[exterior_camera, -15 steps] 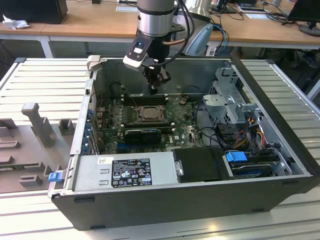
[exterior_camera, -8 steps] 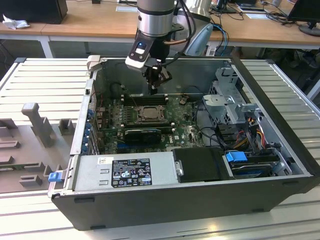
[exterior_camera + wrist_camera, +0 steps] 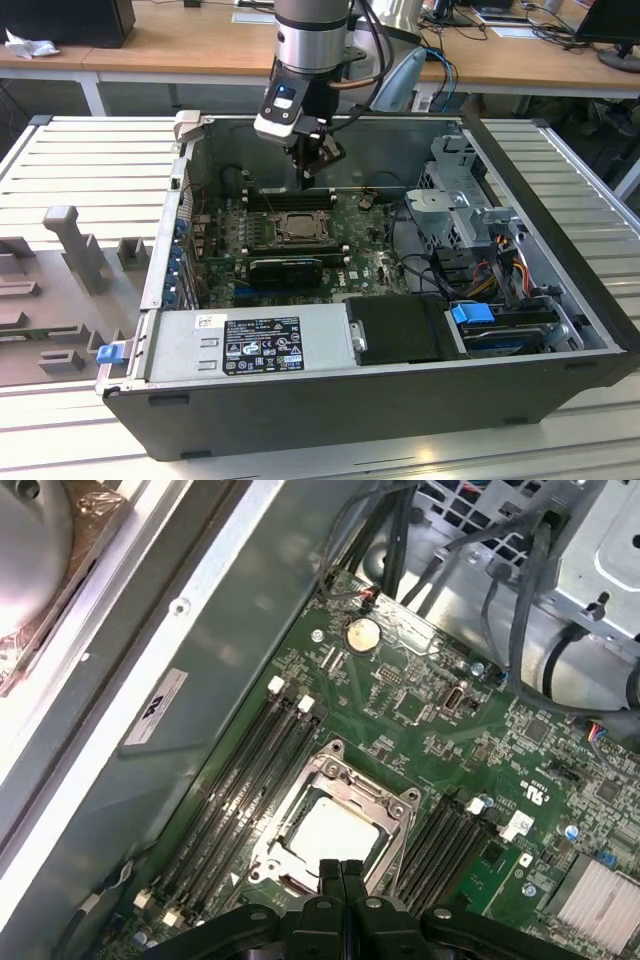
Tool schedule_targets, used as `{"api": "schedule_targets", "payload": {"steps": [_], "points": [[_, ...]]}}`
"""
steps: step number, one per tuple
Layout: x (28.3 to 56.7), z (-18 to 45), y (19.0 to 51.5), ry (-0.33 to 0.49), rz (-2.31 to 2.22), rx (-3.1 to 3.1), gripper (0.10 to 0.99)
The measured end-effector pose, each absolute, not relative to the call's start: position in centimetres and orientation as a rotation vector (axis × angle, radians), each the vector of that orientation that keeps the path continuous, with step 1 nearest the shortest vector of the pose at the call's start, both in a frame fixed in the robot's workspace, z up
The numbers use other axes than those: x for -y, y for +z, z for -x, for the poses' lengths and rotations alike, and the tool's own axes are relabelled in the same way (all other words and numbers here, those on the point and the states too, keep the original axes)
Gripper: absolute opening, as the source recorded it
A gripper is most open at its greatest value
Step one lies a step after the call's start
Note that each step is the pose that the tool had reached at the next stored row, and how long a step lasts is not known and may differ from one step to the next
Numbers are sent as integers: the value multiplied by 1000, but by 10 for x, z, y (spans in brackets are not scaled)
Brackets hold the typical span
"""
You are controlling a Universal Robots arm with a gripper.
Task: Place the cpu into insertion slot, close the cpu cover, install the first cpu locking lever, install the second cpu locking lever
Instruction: 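Install the first cpu locking lever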
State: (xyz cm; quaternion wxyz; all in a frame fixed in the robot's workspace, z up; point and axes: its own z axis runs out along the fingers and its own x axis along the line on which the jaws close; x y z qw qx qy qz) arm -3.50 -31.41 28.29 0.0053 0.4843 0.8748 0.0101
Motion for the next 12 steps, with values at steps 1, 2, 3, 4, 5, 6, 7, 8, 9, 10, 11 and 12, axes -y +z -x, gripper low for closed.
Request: {"api": "schedule_targets", "payload": {"steps": [1, 2, 3, 4, 5, 6, 7, 8, 9, 10, 11, 12], "points": [[314, 35, 283, 32, -1510, -2743, 106], [314, 35, 283, 32, -1499, -2749, 106], [314, 35, 283, 32, -1492, -2753, 106], [314, 35, 283, 32, -1481, -2759, 106], [314, 35, 283, 32, -1474, -2763, 106], [314, 35, 283, 32, -1463, -2769, 106], [314, 35, 283, 32, -1450, -2775, 106], [314, 35, 283, 32, -1427, -2787, 106], [314, 35, 283, 32, -1394, -2804, 106], [314, 35, 283, 32, -1377, -2813, 106], [314, 35, 283, 32, -1361, -2821, 106], [314, 35, 283, 33, -1343, -2830, 106]]}}
